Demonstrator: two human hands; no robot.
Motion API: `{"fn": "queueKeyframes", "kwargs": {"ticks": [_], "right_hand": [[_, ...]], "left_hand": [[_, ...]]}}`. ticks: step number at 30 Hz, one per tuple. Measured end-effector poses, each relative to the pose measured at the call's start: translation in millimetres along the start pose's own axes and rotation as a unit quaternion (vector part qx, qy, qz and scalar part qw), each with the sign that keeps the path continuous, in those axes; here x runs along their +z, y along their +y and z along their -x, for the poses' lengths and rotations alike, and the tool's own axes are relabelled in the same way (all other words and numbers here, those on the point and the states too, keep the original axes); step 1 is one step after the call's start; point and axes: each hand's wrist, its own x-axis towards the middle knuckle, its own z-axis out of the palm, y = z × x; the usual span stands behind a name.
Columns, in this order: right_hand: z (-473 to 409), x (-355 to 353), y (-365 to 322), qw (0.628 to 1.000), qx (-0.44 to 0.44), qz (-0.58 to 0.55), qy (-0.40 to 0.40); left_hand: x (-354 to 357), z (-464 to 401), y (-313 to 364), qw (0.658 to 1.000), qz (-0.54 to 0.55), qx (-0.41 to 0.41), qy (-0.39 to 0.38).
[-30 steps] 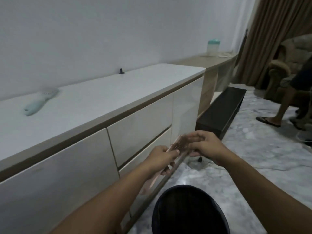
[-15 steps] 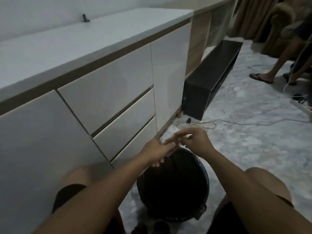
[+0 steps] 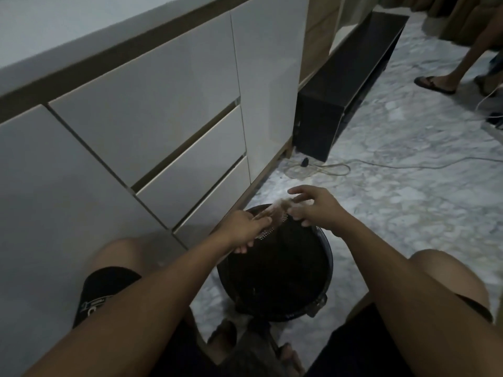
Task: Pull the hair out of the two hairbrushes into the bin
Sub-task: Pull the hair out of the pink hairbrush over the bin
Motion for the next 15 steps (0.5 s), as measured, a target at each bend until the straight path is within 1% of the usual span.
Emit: {"fn": "queueKeyframes", "kwargs": {"ticks": [2,3,5,6,9,11,15], "right_hand": [[2.7,6.3,1.7,0.999,-0.021,0.024,-0.039],[3.0,10.0,3.4,0.997,-0.044,0.051,-0.036],[3.0,15.6,3.6,0.993,-0.074,0.092,0.004],[2.5,16.3,3.9,0.992,-0.077,0.094,0.026],[0.3,12.5,5.0,0.99,-0.055,0.103,0.084],[-0.7,9.9,6.9,0.987,-0.04,0.11,0.109],[1.2,11.0,9.0,0.98,-0.04,0.128,0.145]], "left_hand": [[3.8,1.3,3.1,1.0,-0.007,0.007,-0.013],[5.8,1.7,4.4,1.0,-0.008,0.012,-0.017],[9.1,2.3,5.8,1.0,-0.009,0.02,-0.022],[10.3,2.1,5.5,0.999,-0.012,0.021,-0.025],[12.0,1.6,3.4,0.999,-0.019,0.018,-0.028],[10.9,0.2,1.4,1.0,-0.015,0.014,-0.019],[7.3,-3.6,0.1,1.0,-0.013,0.017,-0.015]]}}
